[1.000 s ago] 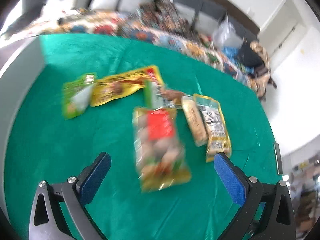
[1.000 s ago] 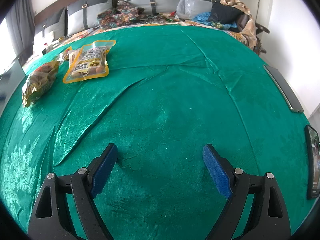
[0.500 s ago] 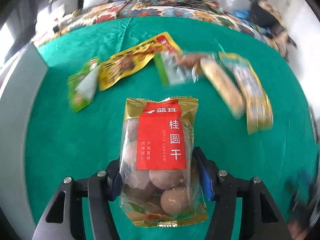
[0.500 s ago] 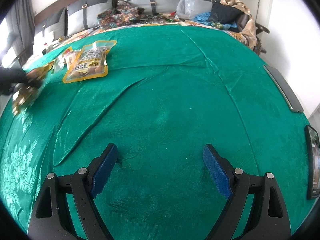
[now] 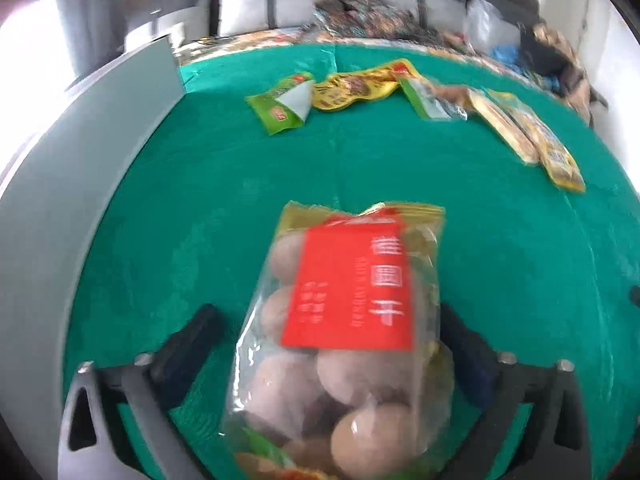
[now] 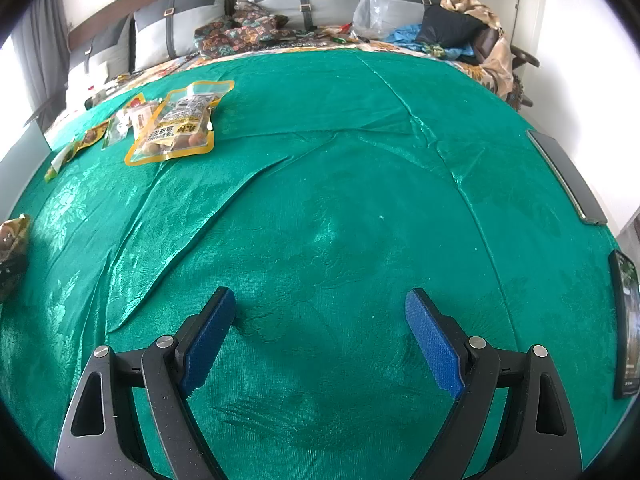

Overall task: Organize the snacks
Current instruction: 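Grasp the dried longan bag with red label using the left tool, then grasp the yellow-bordered peanut packet with the right tool while the left holds the longan bag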

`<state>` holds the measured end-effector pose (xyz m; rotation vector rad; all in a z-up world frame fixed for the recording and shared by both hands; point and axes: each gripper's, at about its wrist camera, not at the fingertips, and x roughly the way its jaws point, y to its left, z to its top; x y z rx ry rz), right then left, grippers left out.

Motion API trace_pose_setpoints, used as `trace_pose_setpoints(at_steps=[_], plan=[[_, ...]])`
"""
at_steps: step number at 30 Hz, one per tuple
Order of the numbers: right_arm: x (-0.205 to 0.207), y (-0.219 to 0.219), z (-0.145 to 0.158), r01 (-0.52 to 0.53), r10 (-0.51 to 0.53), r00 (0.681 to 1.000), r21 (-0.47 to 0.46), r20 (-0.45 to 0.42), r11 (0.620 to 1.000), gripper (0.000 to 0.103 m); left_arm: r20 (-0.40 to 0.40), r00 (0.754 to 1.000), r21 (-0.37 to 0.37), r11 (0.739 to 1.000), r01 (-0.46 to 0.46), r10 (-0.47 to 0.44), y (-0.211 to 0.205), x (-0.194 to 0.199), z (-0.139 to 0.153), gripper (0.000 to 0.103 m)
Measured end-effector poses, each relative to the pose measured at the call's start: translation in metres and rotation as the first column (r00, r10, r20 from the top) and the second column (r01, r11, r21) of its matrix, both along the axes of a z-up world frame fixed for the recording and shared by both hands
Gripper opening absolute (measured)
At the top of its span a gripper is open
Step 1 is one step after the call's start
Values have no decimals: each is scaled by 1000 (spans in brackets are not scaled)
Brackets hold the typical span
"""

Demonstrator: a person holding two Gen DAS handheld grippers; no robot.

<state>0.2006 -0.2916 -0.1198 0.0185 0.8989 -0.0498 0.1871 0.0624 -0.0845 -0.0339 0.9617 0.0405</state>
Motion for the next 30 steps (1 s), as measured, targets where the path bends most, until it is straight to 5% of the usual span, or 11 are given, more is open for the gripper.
trace_pose_setpoints(at_steps=[12, 14, 19, 22, 26, 30], plan=[[6, 6, 0, -66, 66, 997, 0, -45, 998, 94, 14, 1000, -1, 1000, -15, 15, -3, 8, -6, 103], [28, 12, 10, -106, 108, 991, 29, -78, 994, 91, 14, 1000, 0, 1000, -15, 15, -3, 8, -6, 103], [106, 61, 61, -218, 214, 976, 101, 50, 971, 93, 14, 1000, 0, 1000, -15, 15, -2, 5, -3, 103], [167, 96, 51, -232, 237, 970, 80, -50, 969, 91, 14, 1000, -1, 1000, -15, 15, -2, 6, -4, 103], [212, 118, 11, -200, 250, 937, 215, -242, 956, 93, 14, 1000, -1, 1000, -16, 16, -1, 5, -1, 103], [191, 125, 27, -219, 257, 939, 177, -228, 960, 68, 14, 1000, -2, 1000, -16, 16, -1, 7, -1, 103]])
